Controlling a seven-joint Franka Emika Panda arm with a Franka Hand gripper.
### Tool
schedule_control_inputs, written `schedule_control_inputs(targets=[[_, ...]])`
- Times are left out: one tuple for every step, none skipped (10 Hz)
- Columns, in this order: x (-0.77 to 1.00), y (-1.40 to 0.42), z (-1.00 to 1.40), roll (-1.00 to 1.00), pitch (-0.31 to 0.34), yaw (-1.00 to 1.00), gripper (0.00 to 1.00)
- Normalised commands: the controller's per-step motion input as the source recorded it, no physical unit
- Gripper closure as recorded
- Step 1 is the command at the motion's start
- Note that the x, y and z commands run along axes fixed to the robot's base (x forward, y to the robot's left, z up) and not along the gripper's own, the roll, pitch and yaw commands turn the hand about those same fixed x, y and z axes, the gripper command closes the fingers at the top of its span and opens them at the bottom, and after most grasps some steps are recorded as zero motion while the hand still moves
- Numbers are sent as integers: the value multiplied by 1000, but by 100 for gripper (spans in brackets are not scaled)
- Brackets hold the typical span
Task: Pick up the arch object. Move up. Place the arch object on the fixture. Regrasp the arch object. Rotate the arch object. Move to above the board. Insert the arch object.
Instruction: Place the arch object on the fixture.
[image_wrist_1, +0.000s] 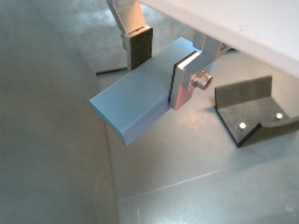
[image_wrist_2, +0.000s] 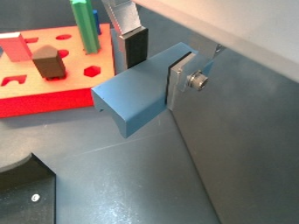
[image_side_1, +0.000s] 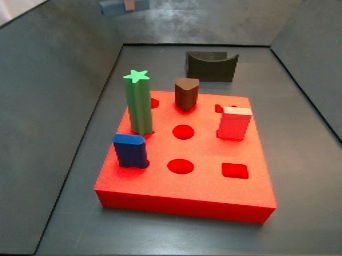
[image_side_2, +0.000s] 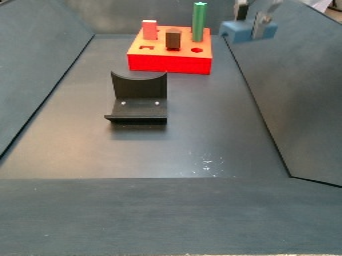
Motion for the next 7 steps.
schedule_control_inputs(targets=[[1000,-48,93,85,-65,1000,100],[1000,-49,83,85,-63,1000,100],[1000,-48,71,90,-58,1000,100],[1000,-45,68,92,-57,1000,100],[1000,-43,57,98,-52,1000,100],[1000,-41,54,102,-49,1000,100],[1000,-39,46,110,-45,1000,100]])
